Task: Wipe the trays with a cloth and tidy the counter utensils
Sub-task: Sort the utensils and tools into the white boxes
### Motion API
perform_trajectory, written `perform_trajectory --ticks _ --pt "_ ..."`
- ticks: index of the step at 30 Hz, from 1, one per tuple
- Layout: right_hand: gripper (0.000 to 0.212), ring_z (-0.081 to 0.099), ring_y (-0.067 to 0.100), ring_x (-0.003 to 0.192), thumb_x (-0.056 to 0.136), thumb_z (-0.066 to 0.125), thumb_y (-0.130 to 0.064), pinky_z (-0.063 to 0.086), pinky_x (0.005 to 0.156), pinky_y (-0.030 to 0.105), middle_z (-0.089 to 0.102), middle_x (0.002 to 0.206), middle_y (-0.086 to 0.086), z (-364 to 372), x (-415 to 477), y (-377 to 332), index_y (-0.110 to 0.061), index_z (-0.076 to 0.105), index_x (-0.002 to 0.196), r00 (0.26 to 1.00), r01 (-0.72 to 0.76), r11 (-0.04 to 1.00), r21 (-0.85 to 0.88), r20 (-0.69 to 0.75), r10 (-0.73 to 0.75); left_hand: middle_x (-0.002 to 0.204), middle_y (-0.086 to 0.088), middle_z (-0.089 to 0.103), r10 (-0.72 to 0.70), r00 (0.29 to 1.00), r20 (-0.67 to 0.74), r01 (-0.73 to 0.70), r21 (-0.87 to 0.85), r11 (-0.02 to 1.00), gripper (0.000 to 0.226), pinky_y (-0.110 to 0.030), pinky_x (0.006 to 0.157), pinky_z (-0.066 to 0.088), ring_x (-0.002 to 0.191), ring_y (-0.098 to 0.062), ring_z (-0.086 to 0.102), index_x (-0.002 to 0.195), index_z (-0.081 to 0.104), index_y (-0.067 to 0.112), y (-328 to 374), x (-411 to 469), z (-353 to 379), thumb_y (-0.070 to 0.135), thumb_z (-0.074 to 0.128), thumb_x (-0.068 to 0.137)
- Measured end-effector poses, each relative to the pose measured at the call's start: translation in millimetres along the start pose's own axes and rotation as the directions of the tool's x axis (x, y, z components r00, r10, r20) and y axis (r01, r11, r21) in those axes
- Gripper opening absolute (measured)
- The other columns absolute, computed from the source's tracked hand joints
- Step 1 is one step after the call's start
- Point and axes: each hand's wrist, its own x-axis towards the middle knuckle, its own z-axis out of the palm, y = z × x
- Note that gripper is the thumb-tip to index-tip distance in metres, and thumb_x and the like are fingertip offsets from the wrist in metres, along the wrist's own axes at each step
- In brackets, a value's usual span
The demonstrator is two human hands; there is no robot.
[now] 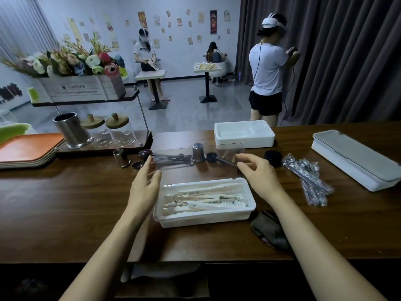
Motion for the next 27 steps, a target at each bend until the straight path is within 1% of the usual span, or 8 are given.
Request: perform_trajectory --ticks 7,11,16,21,23,24,25,27 --pt "0.035 0.061 0.006 0.103 0.098 0.059 -0.034 0.053 0.083 0.028 0.061 0.112 -0.01 -9 -12 3 -0.035 0.051 0.132 0.996 -0.001 0.992 0.13 -0.087 0.013 0.13 0.006 0.068 -0.001 0.997 -0.08 -0.009 -0.121 0.993 0.036 -0.034 0.104 0.051 0.117 -0.007 0.064 0.141 0.06 0.025 3 -15 -12 0.03 0.052 0.106" --pt "0.025 0.062 0.001 0.102 0.099 0.054 -0.041 0.053 0.09 0.031 0.069 0.109 -0.017 -10 -27 9 -0.034 0.068 0.119 0.999 0.01 0.994 0.106 -0.054 -0.004 0.115 0.009 0.073 -0.008 0.995 -0.103 -0.016 -0.229 0.973 0.03 -0.012 0.084 0.052 0.106 0.003 0.066 0.126 0.071 0.019 7 -37 -11 0.029 0.052 0.106" --pt "0.021 0.058 -0.002 0.113 0.097 0.058 -0.04 0.047 0.096 0.027 0.061 0.125 -0.021 -14 -55 26 -0.04 0.07 0.114 0.999 -0.015 0.997 0.077 0.032 0.013 0.125 0.006 0.071 -0.041 0.999 -0.021 0.035 -0.263 0.964 0.027 -0.046 0.106 0.05 0.122 -0.012 0.064 0.123 0.072 0.033 -24 -68 -11 0.039 0.055 0.103" --pt "0.03 0.038 0.004 0.137 0.097 0.06 -0.037 0.032 0.103 0.023 0.044 0.15 -0.017 -17 -84 40 -0.046 0.063 0.126 0.983 -0.096 0.995 0.0 0.156 0.095 0.131 0.007 0.068 -0.1 0.994 0.045 0.109 -0.295 0.949 0.034 -0.056 0.109 0.046 0.125 -0.017 0.062 0.128 0.067 0.039 -39 -97 -4 0.045 0.056 0.096" --pt "0.031 0.05 0.007 0.126 0.097 0.062 -0.034 0.047 0.091 0.021 0.044 0.148 -0.021 -16 -87 39 -0.05 0.061 0.123 0.974 -0.126 0.991 -0.032 0.184 0.13 0.129 0.009 0.069 -0.121 0.992 0.034 0.126 -0.284 0.95 0.03 -0.054 0.109 0.047 0.122 -0.014 0.064 0.125 0.069 0.042 -43 -102 0 0.03 0.057 0.101" --pt "0.031 0.058 0.008 0.114 0.097 0.062 -0.033 0.056 0.074 0.021 0.045 0.144 -0.023 -16 -87 38 -0.05 0.062 0.123 0.967 -0.158 0.987 -0.033 0.196 0.162 0.129 0.01 0.069 -0.128 0.991 0.028 0.131 -0.265 0.955 0.031 -0.052 0.11 0.047 0.123 -0.012 0.063 0.126 0.068 0.041 -44 -104 2 0.023 0.057 0.104" --pt "0.031 0.063 0.01 0.101 0.096 0.063 -0.032 0.059 0.057 0.027 0.046 0.14 -0.024 -16 -86 38 -0.049 0.063 0.123 0.959 -0.189 0.982 -0.023 0.21 0.189 0.13 0.011 0.069 -0.135 0.99 0.028 0.138 -0.246 0.959 0.033 -0.05 0.11 0.048 0.124 -0.011 0.063 0.128 0.066 0.041 -44 -106 4 0.019 0.056 0.105" --pt "0.031 0.068 0.017 0.085 0.097 0.062 -0.033 0.058 0.047 0.033 0.053 0.134 -0.016 -17 -84 37 -0.049 0.063 0.123 0.949 -0.219 0.976 -0.016 0.231 0.217 0.128 0.013 0.069 -0.156 0.987 0.025 0.158 -0.195 0.968 0.035 -0.045 0.109 0.049 0.122 -0.005 0.062 0.13 0.063 0.043 -40 -108 7 0.021 0.057 0.104"
